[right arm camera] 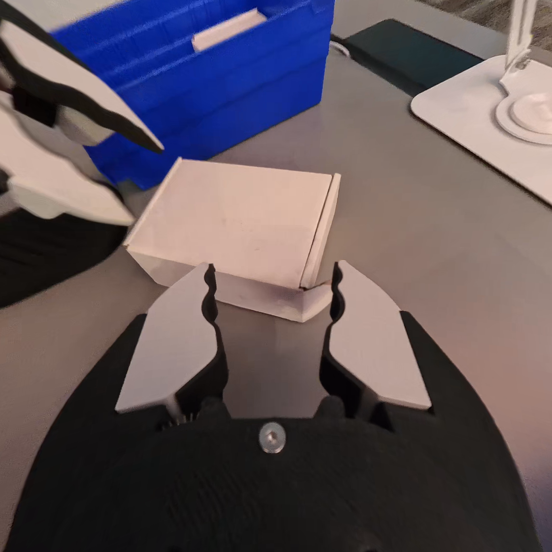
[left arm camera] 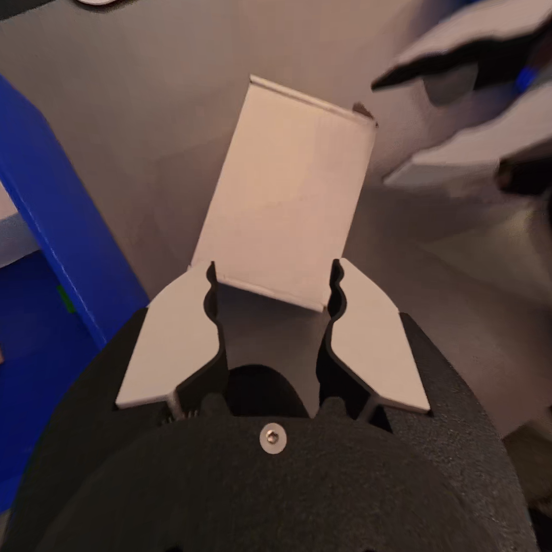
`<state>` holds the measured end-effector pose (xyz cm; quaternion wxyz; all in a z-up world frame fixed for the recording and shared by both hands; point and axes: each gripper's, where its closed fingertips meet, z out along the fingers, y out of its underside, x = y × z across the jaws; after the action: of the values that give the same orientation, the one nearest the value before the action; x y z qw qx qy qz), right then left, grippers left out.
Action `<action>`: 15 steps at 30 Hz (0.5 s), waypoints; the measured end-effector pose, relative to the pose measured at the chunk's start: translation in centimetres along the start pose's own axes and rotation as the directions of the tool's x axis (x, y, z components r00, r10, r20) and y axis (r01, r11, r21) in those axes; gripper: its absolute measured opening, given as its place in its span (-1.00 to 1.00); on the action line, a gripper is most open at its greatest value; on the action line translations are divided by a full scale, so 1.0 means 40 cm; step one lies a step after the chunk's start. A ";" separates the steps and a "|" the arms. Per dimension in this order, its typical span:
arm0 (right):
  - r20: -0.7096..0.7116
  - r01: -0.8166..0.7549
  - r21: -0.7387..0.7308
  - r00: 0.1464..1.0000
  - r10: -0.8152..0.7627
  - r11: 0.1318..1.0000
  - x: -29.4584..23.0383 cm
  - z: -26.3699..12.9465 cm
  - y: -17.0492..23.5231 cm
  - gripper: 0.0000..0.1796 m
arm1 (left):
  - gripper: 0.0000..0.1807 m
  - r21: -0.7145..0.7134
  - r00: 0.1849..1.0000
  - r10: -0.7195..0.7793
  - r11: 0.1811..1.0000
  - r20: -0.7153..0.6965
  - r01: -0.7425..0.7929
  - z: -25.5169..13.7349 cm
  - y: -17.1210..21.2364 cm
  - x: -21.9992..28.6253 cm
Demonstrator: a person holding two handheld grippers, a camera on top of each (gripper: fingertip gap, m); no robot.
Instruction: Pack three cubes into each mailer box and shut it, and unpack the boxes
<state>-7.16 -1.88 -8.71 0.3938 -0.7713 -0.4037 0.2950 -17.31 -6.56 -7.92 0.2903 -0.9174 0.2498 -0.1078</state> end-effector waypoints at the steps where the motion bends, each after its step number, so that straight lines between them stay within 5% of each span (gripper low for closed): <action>1: 0.014 0.034 -0.027 0.999 -0.034 0.999 0.000 0.007 0.000 -0.15 | -0.21 0.010 0.999 0.028 1.000 0.016 -0.028 -0.005 0.020 0.009; 9: 0.066 0.296 -0.265 0.955 -0.289 0.918 -0.015 0.039 0.087 -0.17 | -0.10 0.050 0.967 0.252 0.966 0.049 -0.254 0.021 0.141 0.059; 15: 0.176 0.232 -0.349 0.968 -0.180 0.908 -0.133 -0.018 0.124 -0.31 | -0.07 -0.045 0.971 0.226 0.974 0.083 -0.223 0.058 0.179 0.010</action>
<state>-7.33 -8.50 -11.79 0.2428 -0.7615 -0.5575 0.2244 -19.01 -10.74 -13.99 0.2951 -0.8921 0.3409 -0.0298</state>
